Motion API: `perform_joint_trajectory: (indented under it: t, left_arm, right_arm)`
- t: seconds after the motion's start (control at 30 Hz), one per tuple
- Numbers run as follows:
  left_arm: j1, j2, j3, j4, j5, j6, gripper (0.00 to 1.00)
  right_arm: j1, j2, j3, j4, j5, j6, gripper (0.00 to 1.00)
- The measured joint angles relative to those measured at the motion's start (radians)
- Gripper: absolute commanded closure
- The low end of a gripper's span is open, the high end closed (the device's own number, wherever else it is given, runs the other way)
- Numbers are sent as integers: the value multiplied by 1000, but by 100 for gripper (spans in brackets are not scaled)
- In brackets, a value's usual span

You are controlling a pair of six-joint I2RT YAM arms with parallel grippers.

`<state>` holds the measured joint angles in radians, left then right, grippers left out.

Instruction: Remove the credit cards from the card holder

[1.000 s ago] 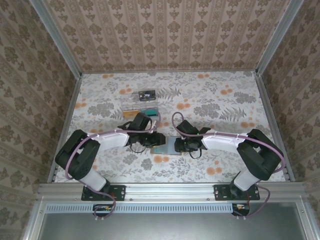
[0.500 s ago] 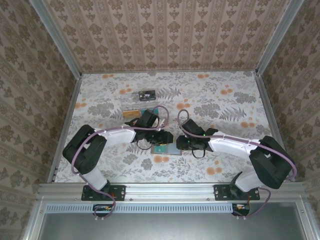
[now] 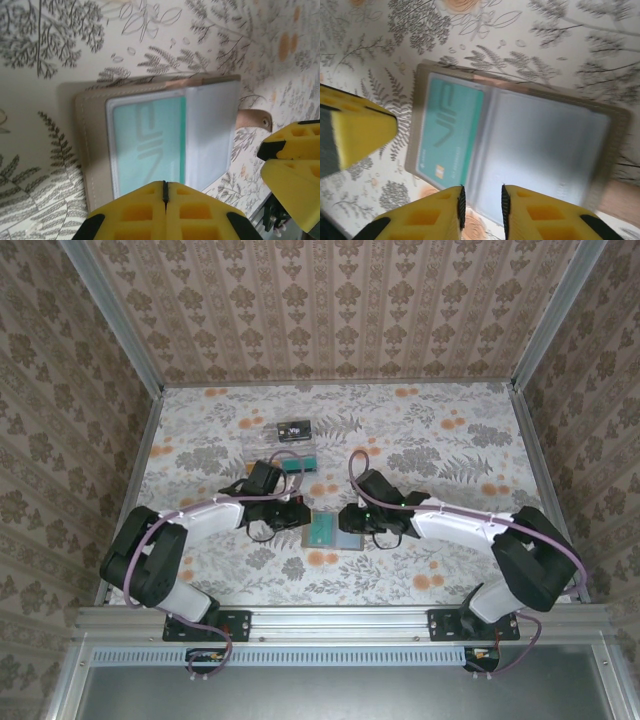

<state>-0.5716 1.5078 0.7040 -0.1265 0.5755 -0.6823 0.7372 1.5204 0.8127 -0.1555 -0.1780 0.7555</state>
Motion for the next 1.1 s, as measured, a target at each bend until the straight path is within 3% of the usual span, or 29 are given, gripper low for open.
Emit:
perform_joint_trajectory:
  t: [0.47, 1.1]
  left_arm:
    - [-5, 89, -17, 8, -3, 3, 100]
    - [-24, 101, -17, 42, -5, 2, 100]
  right_arm:
    - [1, 171, 46, 98, -135, 64, 76]
    - [0, 201, 63, 68, -123, 86, 74]
